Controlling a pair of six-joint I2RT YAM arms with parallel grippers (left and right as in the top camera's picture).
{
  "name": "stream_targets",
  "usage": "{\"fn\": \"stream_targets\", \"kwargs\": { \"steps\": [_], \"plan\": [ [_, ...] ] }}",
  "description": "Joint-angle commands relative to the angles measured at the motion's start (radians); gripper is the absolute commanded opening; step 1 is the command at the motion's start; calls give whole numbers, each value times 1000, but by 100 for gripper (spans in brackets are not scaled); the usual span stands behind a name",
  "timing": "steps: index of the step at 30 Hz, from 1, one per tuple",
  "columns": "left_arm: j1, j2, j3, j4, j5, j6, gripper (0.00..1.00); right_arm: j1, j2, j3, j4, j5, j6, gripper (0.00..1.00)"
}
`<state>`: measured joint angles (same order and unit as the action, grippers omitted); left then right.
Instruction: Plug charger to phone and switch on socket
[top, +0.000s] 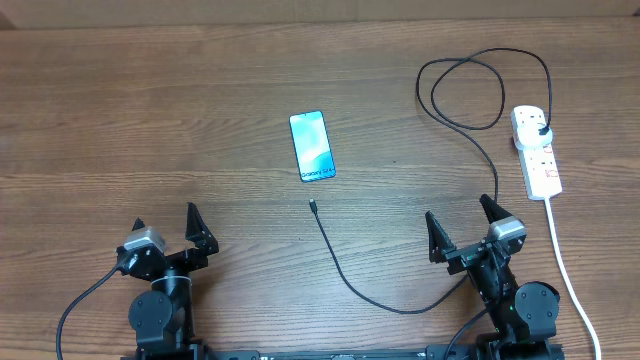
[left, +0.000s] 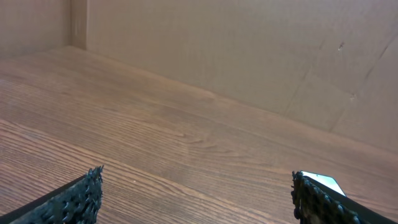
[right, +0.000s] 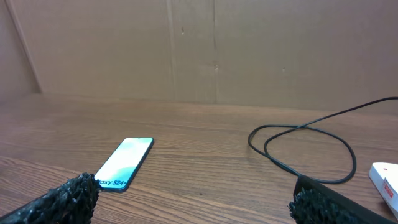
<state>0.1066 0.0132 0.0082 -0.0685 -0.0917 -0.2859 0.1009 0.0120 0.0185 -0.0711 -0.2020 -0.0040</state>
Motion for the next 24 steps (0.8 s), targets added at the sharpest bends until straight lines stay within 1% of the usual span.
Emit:
{"fn": "stream_targets", "kwargs": {
  "steps": [1, 18, 20, 21, 22, 23, 24],
  "plan": [
    [5, -8, -3, 1, -14, 1, 100, 6, -9, -11, 5, 11, -1, 100],
    [5, -8, -3, 1, 16, -4, 100, 6, -9, -11, 5, 11, -1, 100],
    [5, -8, -3, -7, 87, -5, 100, 6, -9, -11, 5, 11, -1, 100],
    [3, -4, -2, -9, 167, 11, 100, 6, -9, -11, 5, 10, -1, 100],
    [2, 1, 0, -6, 200, 13, 100, 6, -9, -11, 5, 10, -1, 100],
    [-1, 19, 11, -19, 266, 13, 99, 6, -9, -11, 5, 10, -1, 100],
    [-2, 30, 21, -35, 292, 13, 100, 6, -9, -11, 5, 11, -1, 100]
  ]
}}
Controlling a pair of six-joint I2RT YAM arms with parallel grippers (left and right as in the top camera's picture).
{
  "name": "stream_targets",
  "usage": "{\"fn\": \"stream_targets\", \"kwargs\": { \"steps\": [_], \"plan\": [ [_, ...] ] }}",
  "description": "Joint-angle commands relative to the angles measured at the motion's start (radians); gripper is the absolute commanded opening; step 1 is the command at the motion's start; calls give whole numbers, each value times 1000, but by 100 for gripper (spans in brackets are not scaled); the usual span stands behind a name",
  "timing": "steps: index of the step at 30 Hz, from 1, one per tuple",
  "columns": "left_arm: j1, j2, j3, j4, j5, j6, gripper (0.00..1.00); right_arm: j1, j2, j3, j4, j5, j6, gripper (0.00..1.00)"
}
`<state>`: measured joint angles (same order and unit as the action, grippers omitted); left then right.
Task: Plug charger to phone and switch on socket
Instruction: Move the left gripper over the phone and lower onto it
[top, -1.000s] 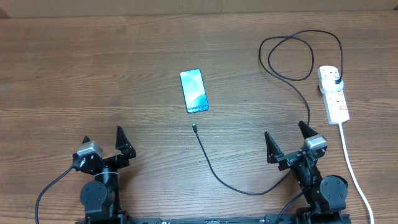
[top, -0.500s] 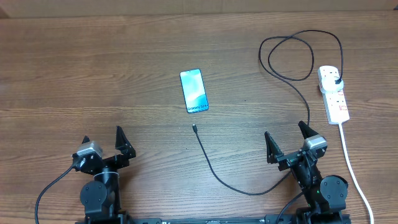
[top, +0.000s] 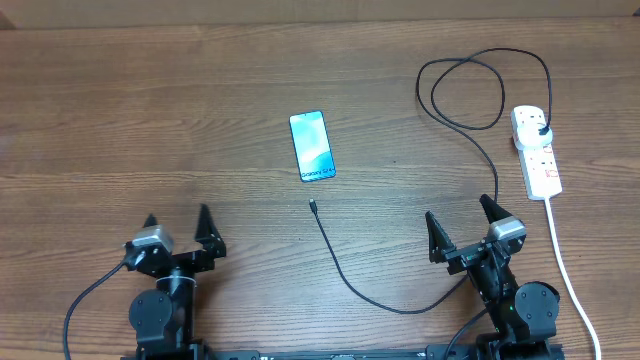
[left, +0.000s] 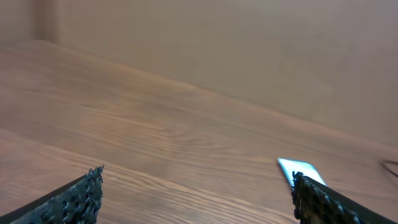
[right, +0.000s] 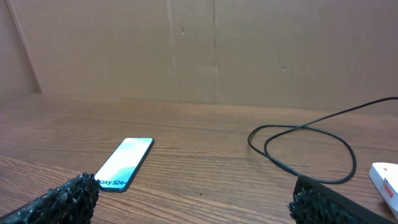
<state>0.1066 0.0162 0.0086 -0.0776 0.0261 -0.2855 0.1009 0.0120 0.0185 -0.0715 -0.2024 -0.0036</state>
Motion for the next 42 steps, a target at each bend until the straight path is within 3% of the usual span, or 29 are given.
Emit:
{"fn": "stream_targets", "kwargs": {
  "steps": [1, 11, 18, 28, 35, 42],
  "plan": [
    [-3, 40, 35, -43, 188, 12, 100, 6, -9, -11, 5, 11, -1, 100],
    [-12, 320, 400, -281, 194, 82, 100, 6, -9, -11, 5, 11, -1, 100],
    [-129, 552, 600, -387, 193, 106, 100, 6, -9, -11, 5, 11, -1, 100],
    [-500, 861, 750, -400, -143, 106, 100, 6, -9, -11, 5, 11, -1, 100],
    [-605, 1091, 772, -306, -110, 106, 100, 6, -9, -11, 5, 11, -1, 100],
    [-605, 1200, 772, -304, -33, 106, 100, 6, -9, -11, 5, 11, -1, 100]
  ]
}}
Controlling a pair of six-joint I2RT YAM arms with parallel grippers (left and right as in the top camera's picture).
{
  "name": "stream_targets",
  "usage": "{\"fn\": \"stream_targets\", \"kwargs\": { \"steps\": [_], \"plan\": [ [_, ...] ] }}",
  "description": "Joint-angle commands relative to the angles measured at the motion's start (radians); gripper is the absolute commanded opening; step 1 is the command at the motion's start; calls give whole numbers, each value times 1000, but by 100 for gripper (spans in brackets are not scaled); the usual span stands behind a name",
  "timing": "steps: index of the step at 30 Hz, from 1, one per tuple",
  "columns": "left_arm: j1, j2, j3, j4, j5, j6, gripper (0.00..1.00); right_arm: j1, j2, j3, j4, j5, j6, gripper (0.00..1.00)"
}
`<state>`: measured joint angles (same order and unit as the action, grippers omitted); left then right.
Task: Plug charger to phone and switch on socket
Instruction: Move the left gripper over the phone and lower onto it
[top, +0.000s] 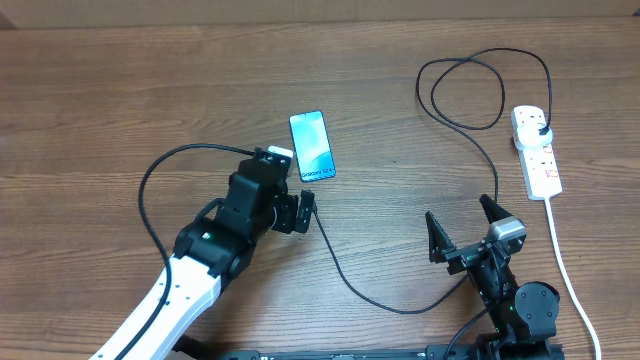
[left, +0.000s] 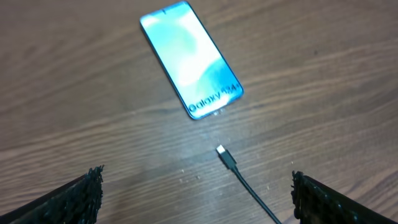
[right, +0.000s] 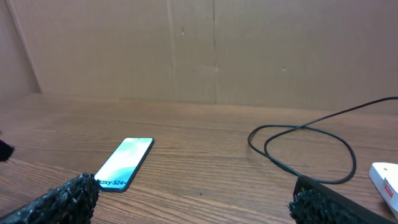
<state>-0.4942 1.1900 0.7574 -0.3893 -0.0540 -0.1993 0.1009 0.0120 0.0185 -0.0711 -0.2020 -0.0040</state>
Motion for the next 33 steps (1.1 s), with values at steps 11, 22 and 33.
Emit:
{"fn": "stream_targets", "kwargs": {
  "steps": [11, 22, 33],
  "plan": [
    [-3, 40, 24, 80, 108, -69, 100, 6, -9, -11, 5, 11, -1, 100],
    [-2, 224, 202, -105, 81, -254, 100, 6, -9, -11, 5, 10, -1, 100],
    [-4, 473, 513, -322, 80, -378, 100, 6, -9, -11, 5, 11, -1, 100]
  ]
}}
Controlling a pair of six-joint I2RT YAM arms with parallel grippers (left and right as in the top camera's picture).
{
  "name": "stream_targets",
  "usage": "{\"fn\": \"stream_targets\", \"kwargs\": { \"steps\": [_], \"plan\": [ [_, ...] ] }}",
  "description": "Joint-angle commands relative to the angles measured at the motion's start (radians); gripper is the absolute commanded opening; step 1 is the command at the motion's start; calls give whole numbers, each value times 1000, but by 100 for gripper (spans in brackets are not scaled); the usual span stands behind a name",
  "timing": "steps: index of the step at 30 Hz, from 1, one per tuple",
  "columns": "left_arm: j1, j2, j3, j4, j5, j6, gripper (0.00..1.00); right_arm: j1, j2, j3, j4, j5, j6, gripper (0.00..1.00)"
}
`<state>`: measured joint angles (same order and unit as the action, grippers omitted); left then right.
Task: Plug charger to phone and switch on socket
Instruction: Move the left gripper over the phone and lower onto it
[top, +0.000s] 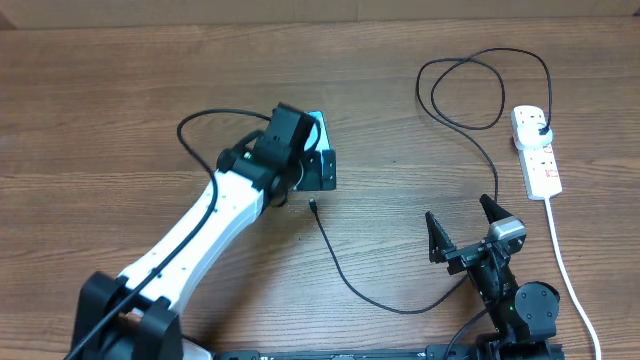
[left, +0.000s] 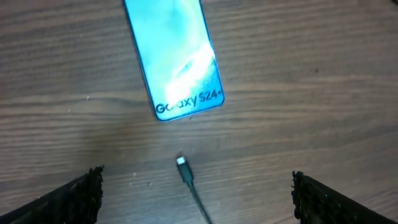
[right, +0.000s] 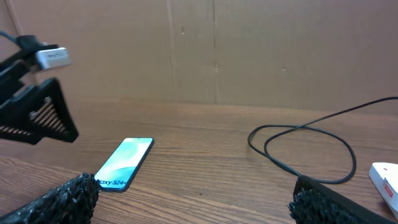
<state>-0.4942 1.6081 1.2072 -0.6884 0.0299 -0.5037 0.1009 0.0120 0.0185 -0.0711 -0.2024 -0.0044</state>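
The phone (left: 176, 60) lies face up with its screen lit, labelled Galaxy S24+. In the overhead view it (top: 319, 125) is mostly hidden under my left arm. The black charger cable (top: 345, 268) ends in a free plug (left: 182, 163) just below the phone's bottom edge, not touching it. My left gripper (left: 197, 185) hangs open above the plug and the phone's lower end, holding nothing. The white socket strip (top: 536, 152) lies far right with the charger's adapter in it. My right gripper (right: 196, 188) rests open near the front edge (top: 465, 235).
The cable makes loops (top: 470, 90) at the back right, between the phone and the socket strip. The strip's white lead (top: 565, 265) runs down the right side past my right arm. A cardboard wall (right: 211, 50) stands behind the table.
My left gripper has moved further away from me, from beside the cable's plug to over the phone's lower end. It is still open. The right arm, phone and cable have not moved.
Both grippers rested open at the front edge, with the phone and the loose plug in mid-table. The left arm then turned slightly at rest, then stood reached out by the plug, and now hangs over the phone's bottom end. Nothing has been picked up.
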Motion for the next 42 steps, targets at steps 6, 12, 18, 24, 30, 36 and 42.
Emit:
{"fn": "stream_targets", "kwargs": {
  "steps": [6, 12, 18, 24, 30, 36, 42],
  "plan": [
    [-4, 128, 87, -23, -12, -132, 100, 6, -9, -11, 5, 11, 0, 100],
    [-4, 192, 92, -9, -19, -171, 100, 6, -9, -11, 5, 11, 0, 100],
    [-4, 249, 120, -5, -59, -225, 100, 6, -9, -11, 5, 11, 0, 100],
    [-4, 282, 130, 115, -63, -190, 100, 6, -9, -11, 5, 11, 0, 100],
    [-3, 319, 131, 193, -66, -174, 100, 6, -9, -11, 5, 11, 0, 100],
    [-4, 410, 200, 172, -95, -145, 100, 6, -9, -11, 5, 11, 0, 100],
    [-4, 513, 344, 55, -119, -119, 100, 6, -9, -11, 5, 11, 0, 100]
  ]
}}
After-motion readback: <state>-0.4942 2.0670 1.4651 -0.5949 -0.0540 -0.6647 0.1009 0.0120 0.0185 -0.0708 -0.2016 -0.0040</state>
